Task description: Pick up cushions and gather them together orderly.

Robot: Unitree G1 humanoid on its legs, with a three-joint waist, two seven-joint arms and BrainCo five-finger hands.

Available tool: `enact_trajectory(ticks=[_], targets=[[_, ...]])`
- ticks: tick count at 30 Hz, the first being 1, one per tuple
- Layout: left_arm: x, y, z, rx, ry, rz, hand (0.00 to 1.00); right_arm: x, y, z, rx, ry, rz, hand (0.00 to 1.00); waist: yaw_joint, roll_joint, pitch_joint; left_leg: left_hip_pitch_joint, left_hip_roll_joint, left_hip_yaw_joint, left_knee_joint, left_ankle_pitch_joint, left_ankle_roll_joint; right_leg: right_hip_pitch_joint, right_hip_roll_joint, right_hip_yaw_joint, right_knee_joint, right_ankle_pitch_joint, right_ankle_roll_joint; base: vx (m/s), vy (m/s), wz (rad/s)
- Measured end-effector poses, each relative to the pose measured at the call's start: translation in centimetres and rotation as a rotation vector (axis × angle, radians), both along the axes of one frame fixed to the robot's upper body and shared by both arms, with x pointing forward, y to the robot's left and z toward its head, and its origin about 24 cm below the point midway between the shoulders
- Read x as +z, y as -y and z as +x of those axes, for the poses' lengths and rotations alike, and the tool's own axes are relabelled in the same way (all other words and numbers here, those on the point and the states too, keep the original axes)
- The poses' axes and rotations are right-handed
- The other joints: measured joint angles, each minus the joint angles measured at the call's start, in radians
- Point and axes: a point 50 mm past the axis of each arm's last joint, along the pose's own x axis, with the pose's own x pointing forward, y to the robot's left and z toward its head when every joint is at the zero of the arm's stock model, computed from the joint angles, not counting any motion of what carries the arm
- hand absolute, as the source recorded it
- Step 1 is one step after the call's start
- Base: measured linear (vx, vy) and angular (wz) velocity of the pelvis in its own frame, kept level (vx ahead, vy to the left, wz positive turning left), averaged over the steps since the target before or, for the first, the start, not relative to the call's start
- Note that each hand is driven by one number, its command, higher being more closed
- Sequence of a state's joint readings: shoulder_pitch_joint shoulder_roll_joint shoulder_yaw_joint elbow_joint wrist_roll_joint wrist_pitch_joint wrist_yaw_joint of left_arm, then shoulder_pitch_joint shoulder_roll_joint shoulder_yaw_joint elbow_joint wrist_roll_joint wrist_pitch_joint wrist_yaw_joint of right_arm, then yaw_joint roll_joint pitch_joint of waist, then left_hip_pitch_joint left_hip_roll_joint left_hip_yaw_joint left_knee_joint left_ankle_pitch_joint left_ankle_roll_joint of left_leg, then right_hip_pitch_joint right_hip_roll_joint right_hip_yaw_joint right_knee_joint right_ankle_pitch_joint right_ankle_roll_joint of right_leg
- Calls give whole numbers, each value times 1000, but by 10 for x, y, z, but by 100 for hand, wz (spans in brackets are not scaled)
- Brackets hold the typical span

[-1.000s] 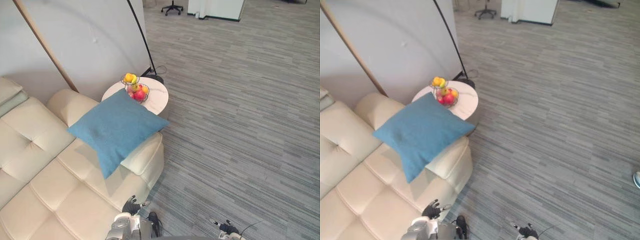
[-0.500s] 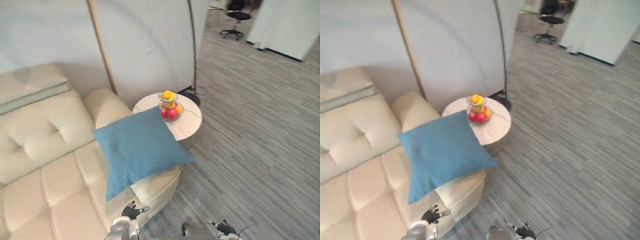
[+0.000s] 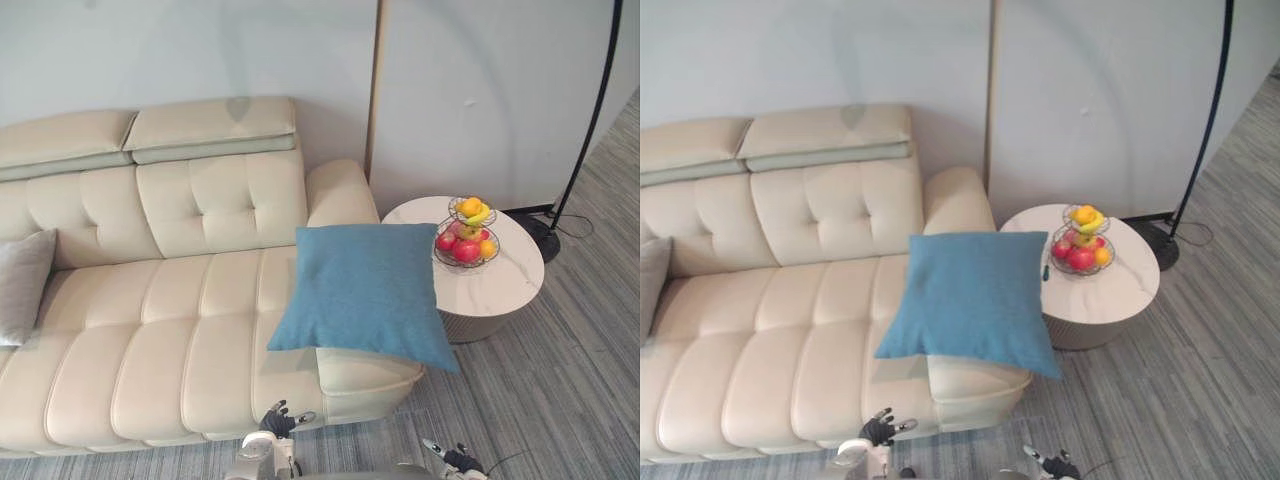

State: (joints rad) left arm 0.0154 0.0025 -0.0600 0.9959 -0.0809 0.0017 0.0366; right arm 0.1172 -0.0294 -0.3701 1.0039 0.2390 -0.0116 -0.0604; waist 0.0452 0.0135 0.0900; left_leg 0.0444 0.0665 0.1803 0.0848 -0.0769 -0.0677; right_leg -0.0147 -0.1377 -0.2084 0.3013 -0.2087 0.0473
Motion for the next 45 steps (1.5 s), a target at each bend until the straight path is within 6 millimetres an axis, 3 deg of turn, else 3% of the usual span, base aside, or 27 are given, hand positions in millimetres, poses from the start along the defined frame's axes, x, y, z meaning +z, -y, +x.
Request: enact_trajectory(ticks=[4, 7, 9, 12, 13, 15, 18, 20, 25, 30, 36, 38, 43, 45], targets=[[-2, -14, -6, 6, -23, 34, 0, 0, 5, -6, -23, -12, -9, 0, -12, -7, -19, 37, -18, -2, -90, 47, 10, 11, 1, 1, -40, 15, 15, 9, 47, 0], [-2, -32, -8, 34, -30, 67, 0, 4, 25, -5, -51, -7, -50, 0, -13, -6, -27, 49, -25, -4, -138, 69, 14, 13, 5, 2, -64, 32, 14, 42, 23, 2], [2, -56, -6, 81, -19, 111, 0, 12, 45, 7, -55, 22, -98, 0, -13, -10, -30, 54, -30, -1, -153, 74, 14, 13, 11, 9, -78, 39, 12, 67, 21, -7], [26, -107, 14, 173, 102, 213, 0, 45, 95, 44, -45, 150, -251, 0, -15, -11, -31, 60, -29, 2, -161, 74, 14, 15, 21, 26, -97, 52, 4, 79, 7, -12], [29, -112, 16, 187, 121, 221, 0, 50, 101, 48, -40, 169, -273, 0, -15, -10, -32, 61, -29, 3, -163, 74, 14, 14, 22, 28, -98, 53, 3, 52, 6, -5], [51, -136, 30, 261, 237, 274, 0, 86, 129, 74, -11, 297, -398, 0, -15, -8, -33, 59, -31, 2, -173, 73, 14, 5, 27, 52, -104, 54, 1, 62, 12, -7], [67, -147, 41, 314, 331, 292, 0, 117, 144, 97, 29, 401, -505, 0, -16, -8, -33, 57, -30, 0, -178, 72, 16, 7, 33, 65, -129, 65, -8, 56, 4, -9], [70, -147, 45, 319, 354, 287, 0, 126, 147, 107, 39, 435, -523, 0, -17, -8, -33, 54, -31, -1, -178, 71, 19, 7, 35, 73, -141, 72, -6, 39, 8, -10], [86, -143, 67, 327, 443, 276, 0, 144, 130, 141, 142, 537, -534, 0, -34, -8, -33, 31, -34, -10, -168, 67, 24, 15, 36, 80, -204, 110, -2, 12, 10, -2], [108, -125, 107, 268, 554, 252, 0, 159, 97, 182, 270, 649, -478, 0, -35, -4, -29, -33, -37, -17, -146, 71, 29, -20, 34, 79, -240, 148, -6, -39, 9, 2], [151, -87, 167, 172, 725, 187, 0, 205, 57, 240, 357, 851, -425, 0, -28, 15, 59, -184, -37, -32, -137, 130, 48, -157, 34, 79, -245, 205, -4, -127, 5, 5], [163, -77, 180, 133, 766, 177, 0, 215, 52, 248, 349, 892, -413, 0, -17, 14, 96, -202, -34, -33, -135, 140, 48, -185, 34, 82, -220, 205, -5, -98, -2, 1], [191, -48, 208, 64, 852, 154, 0, 231, 28, 265, 348, 965, -366, 0, -2, 10, 118, -293, -27, -35, -132, 175, 44, -318, 29, 114, -126, 194, -6, -89, -4, 4], [206, -26, 220, 27, 900, 133, 0, 238, 13, 268, 335, 1011, -352, 0, 3, 10, 129, -327, -27, -37, -132, 190, 39, -373, 23, 113, -73, 176, -7, -109, -40, 9]])
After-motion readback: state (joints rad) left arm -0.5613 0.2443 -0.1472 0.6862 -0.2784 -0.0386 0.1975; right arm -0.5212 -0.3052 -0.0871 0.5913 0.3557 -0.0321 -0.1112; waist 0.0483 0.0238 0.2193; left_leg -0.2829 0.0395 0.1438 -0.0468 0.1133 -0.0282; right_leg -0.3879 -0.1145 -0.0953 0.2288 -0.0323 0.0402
